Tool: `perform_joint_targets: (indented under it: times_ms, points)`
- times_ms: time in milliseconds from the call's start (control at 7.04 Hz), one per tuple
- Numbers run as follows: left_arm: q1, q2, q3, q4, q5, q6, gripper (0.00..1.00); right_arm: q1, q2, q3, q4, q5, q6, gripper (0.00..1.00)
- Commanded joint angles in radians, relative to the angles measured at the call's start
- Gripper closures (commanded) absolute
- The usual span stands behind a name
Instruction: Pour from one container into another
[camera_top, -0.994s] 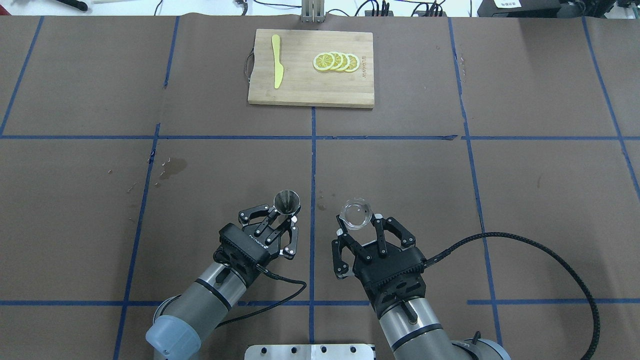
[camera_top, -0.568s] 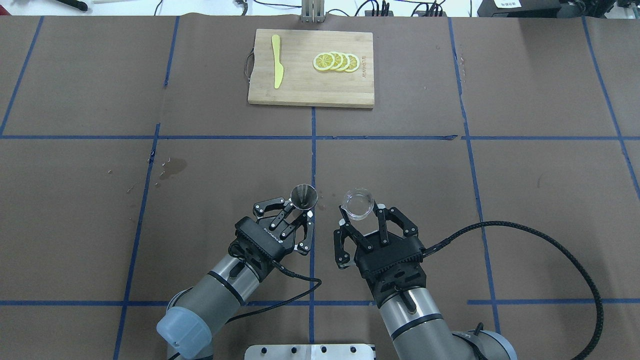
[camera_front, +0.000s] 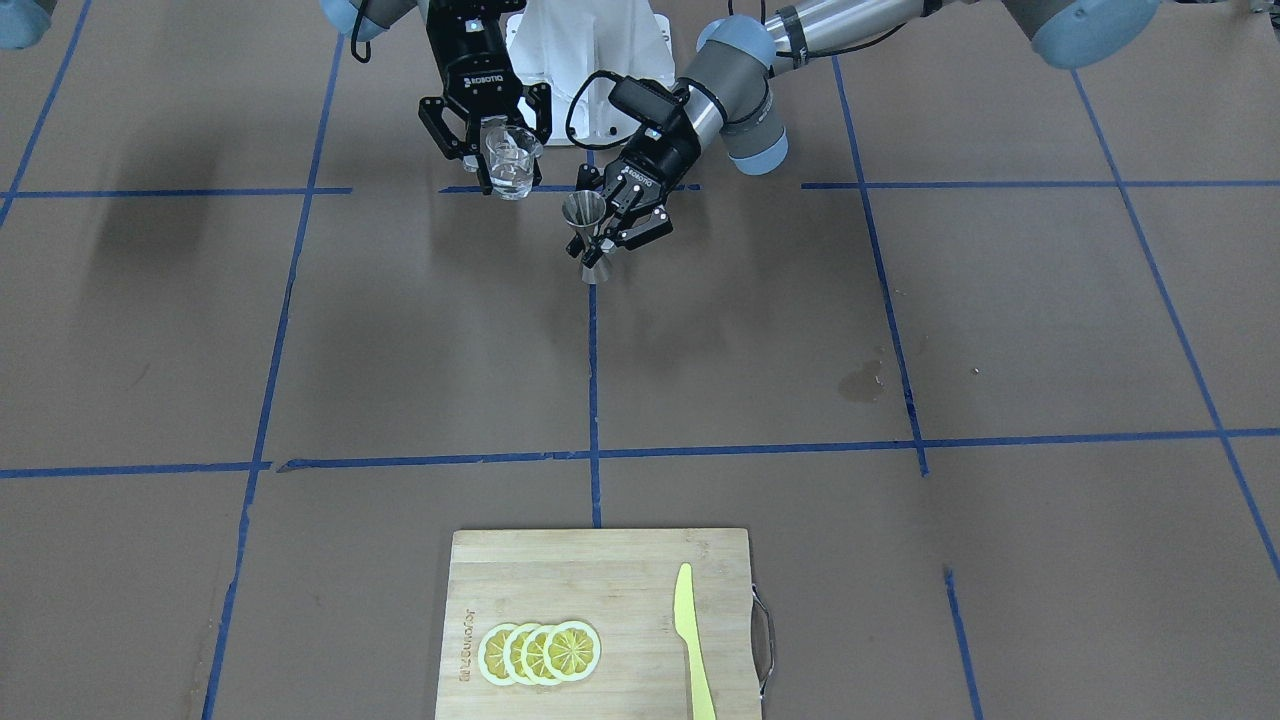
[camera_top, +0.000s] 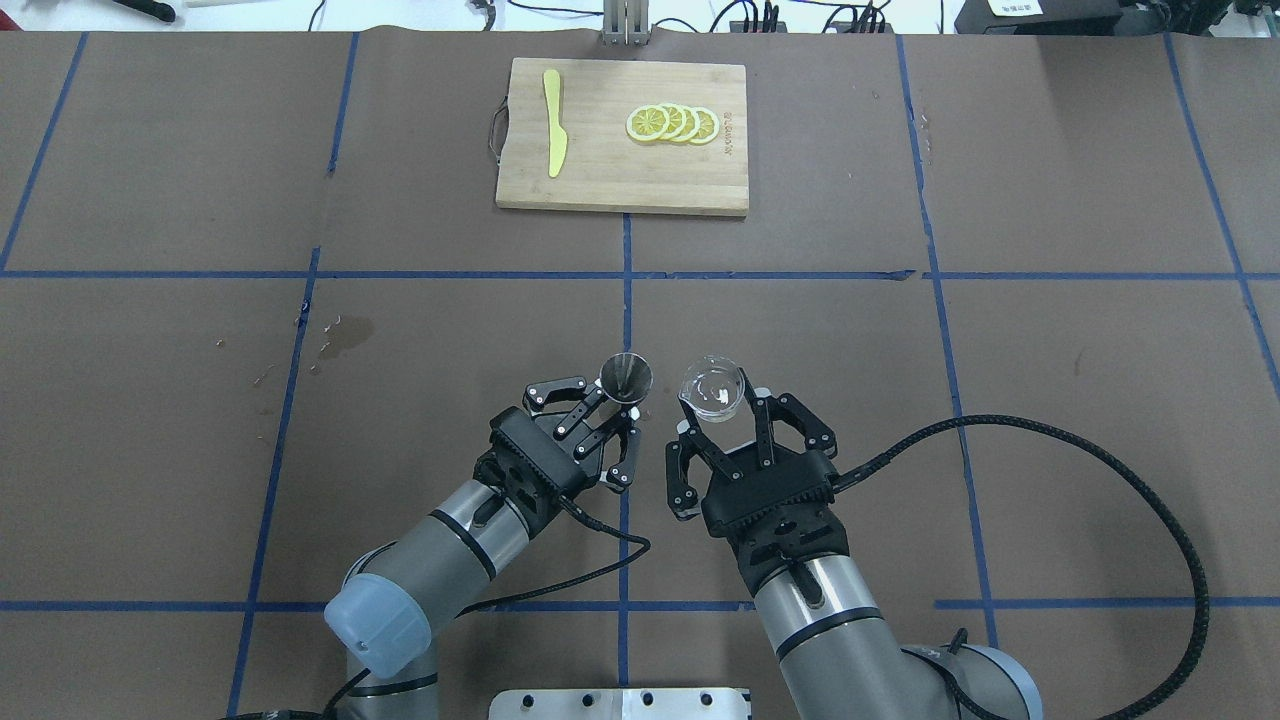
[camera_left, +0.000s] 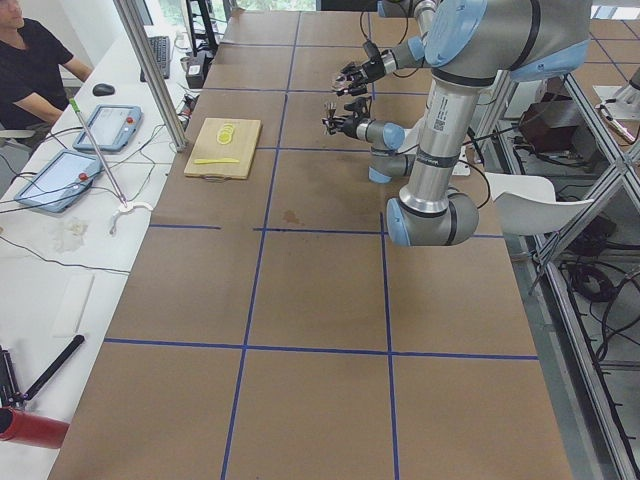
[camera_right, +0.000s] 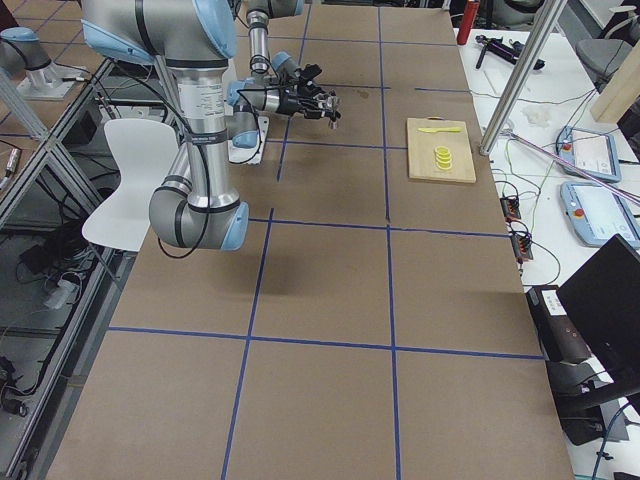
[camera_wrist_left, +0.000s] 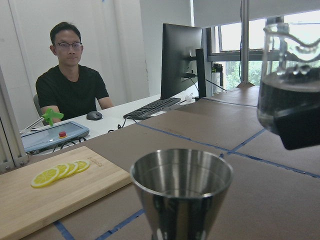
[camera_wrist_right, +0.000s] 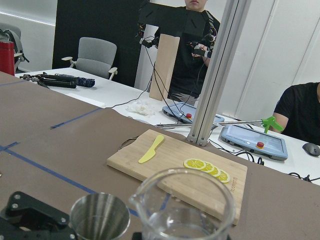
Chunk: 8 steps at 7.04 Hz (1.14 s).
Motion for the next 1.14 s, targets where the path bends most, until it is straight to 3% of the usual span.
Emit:
perform_joint_targets:
  times_ms: [0,426,568,994]
  points:
    - [-0.001,-0.018,0.020,-0.002,-0.004,0.002,1.00,0.015,0.012,0.026,-0.109,0.018,-0.002,0.96]
    - [-0.001,-0.018,0.018,-0.004,-0.025,0.004,1.00,0.064,0.070,0.034,-0.273,0.058,-0.002,0.96]
    - [-0.001,-0.018,0.018,-0.005,-0.027,0.004,1.00,0.072,0.100,0.066,-0.384,0.063,-0.002,0.96]
    - [-0.001,-0.019,0.015,-0.005,-0.027,0.004,1.00,0.066,0.104,0.096,-0.518,0.068,-0.003,0.96]
